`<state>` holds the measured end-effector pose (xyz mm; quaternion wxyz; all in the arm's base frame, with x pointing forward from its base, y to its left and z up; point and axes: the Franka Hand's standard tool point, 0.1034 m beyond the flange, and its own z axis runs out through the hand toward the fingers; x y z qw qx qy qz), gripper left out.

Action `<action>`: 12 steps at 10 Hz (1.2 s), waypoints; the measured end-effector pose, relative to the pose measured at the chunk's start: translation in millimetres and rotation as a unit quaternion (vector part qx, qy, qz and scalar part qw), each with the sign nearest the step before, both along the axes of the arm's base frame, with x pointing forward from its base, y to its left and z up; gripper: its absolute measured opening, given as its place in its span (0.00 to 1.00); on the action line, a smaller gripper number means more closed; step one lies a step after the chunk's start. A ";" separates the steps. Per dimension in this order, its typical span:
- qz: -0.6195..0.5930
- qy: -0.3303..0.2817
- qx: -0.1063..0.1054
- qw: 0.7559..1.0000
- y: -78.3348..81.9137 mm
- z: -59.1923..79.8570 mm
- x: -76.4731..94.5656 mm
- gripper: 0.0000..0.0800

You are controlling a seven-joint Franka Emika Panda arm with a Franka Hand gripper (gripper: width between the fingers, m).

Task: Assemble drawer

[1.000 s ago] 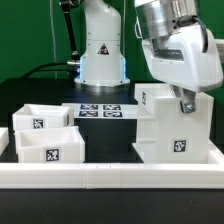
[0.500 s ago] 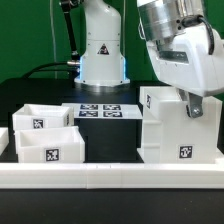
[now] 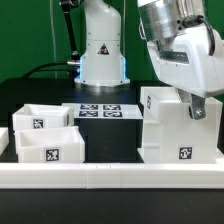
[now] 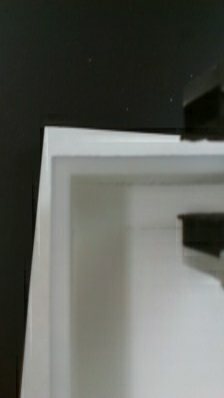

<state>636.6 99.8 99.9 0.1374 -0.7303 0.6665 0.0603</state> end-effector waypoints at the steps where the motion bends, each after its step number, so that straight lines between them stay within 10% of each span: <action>1: 0.001 0.000 0.000 1.000 0.1 0.0 -0.1 0.47; 5: 0.075 -0.022 -0.008 0.997 1.5 12.1 -10.4 0.79; 12: 0.300 -0.074 -0.018 0.951 -15.5 63.8 -32.1 0.81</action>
Offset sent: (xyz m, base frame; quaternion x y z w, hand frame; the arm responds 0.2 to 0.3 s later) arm -0.0361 0.0141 0.0137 -0.0166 -0.0314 -0.1016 0.9942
